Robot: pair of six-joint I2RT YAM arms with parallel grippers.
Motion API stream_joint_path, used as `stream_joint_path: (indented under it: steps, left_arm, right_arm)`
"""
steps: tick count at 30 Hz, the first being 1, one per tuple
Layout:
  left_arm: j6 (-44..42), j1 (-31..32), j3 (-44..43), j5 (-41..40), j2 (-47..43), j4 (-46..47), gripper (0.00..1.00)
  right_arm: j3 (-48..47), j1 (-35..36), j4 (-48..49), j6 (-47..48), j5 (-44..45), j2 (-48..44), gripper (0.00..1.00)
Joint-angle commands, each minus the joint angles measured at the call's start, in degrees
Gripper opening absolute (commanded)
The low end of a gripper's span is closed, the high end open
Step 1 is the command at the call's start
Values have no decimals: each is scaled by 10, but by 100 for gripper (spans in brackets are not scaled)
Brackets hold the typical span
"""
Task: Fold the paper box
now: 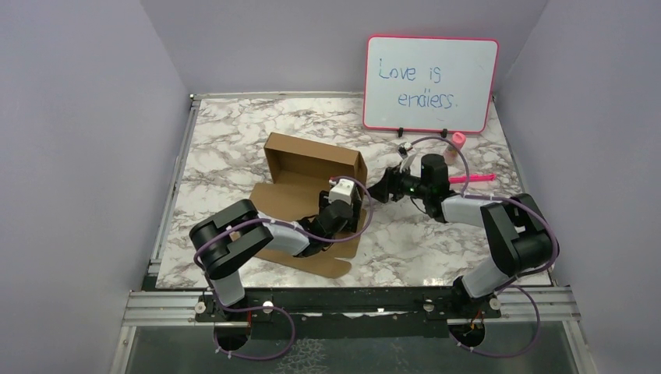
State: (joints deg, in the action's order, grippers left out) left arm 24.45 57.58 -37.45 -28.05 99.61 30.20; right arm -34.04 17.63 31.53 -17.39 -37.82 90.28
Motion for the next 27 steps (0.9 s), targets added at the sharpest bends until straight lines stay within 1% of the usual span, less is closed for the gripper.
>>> stream_joint_path:
  steps: [1,5,11,15,17,20,24,27]
  left_arm:
    - [19,-2,23,54,-27,14,71]
    - [21,-3,33,57,-59,18,71]
    - [22,-10,66,50,-135,17,72]
    - [22,-16,85,51,-177,13,68]
    - [27,-24,100,50,-199,12,65]
    - [35,-50,123,51,-219,7,61]
    - [63,-115,151,88,-226,1,55]
    - [75,-138,163,103,-221,-2,54]
  right_arm:
    - [10,12,55,-6,-6,15,62]
    - [15,13,57,-4,7,12,62]
    - [14,13,58,2,9,16,63]
    - [10,14,64,5,0,23,63]
    - [9,16,65,9,-3,24,63]
    - [6,19,67,17,-5,22,63]
    - [2,28,71,29,-4,25,66]
    - [0,35,80,38,6,27,68]
